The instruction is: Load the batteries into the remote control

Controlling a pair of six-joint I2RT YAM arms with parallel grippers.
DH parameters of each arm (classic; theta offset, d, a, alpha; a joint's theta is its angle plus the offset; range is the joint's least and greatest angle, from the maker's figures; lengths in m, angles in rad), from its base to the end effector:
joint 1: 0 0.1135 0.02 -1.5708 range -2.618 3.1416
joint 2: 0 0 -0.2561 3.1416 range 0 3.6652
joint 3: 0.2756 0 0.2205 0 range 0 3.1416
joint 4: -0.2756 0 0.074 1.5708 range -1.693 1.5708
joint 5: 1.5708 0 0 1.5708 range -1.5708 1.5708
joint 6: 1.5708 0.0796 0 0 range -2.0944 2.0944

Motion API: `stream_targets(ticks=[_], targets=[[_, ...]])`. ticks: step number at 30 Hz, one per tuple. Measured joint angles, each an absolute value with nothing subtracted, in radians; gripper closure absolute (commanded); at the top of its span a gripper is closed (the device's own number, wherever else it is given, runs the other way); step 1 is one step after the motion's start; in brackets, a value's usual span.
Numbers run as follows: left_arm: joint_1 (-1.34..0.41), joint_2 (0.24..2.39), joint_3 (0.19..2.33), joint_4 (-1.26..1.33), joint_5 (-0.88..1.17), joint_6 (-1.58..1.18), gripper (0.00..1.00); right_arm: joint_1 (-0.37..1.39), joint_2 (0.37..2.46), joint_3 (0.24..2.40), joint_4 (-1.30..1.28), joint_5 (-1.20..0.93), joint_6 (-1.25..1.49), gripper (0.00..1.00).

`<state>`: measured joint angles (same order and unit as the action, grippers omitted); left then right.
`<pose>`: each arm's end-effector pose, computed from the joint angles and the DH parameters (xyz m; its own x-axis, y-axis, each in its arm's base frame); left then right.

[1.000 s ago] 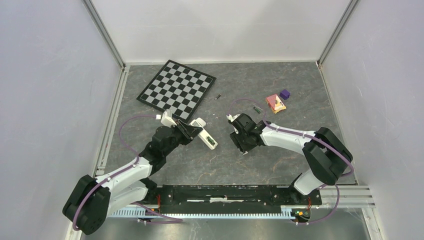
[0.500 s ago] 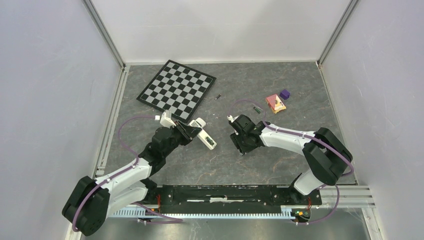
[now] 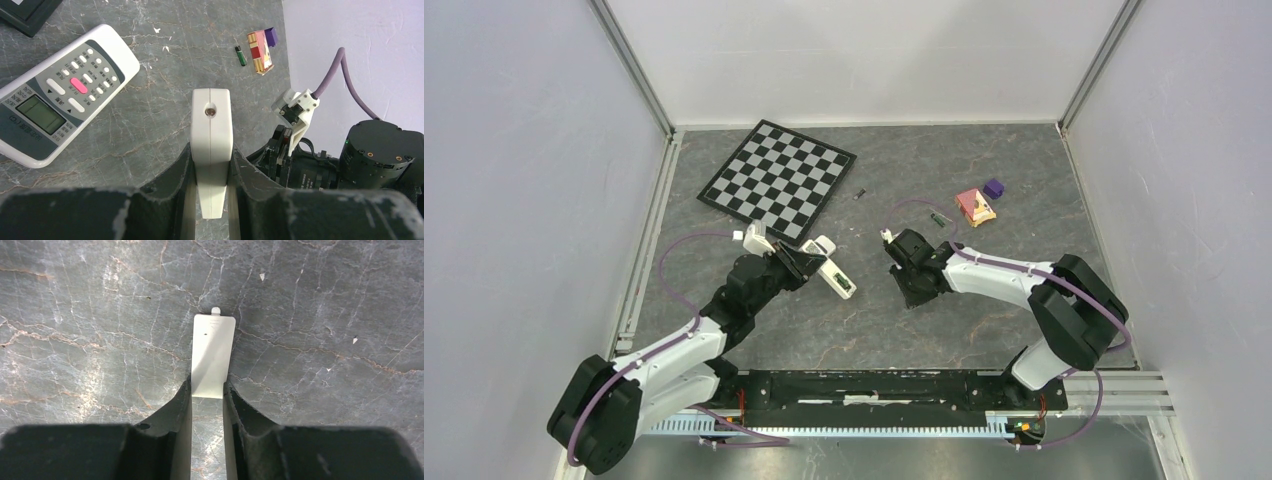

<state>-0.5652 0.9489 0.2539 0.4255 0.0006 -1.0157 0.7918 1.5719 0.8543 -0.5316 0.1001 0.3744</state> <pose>0.1860 -0.1180 0.1910 -0.5741 -0.6423 -0.5079 0.0915 0.5661 -0.8193 0.1940 0.1851 0.1299 -0.8712 -0.3645 -0.3289 -0.3946 0.9185 0.0274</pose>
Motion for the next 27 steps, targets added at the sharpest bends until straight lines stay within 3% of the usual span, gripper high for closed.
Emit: stream_targets(ticks=[7,22,24,27], targets=[[-0.565,0.978,0.251,0.442,0.005,-1.011,0.98,0.792,1.562,0.847,-0.524,0.11,0.37,0.8],[-0.568,1.124,0.25,0.549,0.089,-1.005,0.98,0.792,1.52,0.832,-0.539,0.104,0.3,0.75],[-0.572,1.148,0.252,0.56,0.099,-1.005,0.98,0.792,1.516,0.832,-0.545,0.097,0.297,0.72],[-0.581,1.182,0.259,0.582,0.112,-1.005,0.98,0.792,1.512,0.832,-0.558,0.087,0.29,0.6]])
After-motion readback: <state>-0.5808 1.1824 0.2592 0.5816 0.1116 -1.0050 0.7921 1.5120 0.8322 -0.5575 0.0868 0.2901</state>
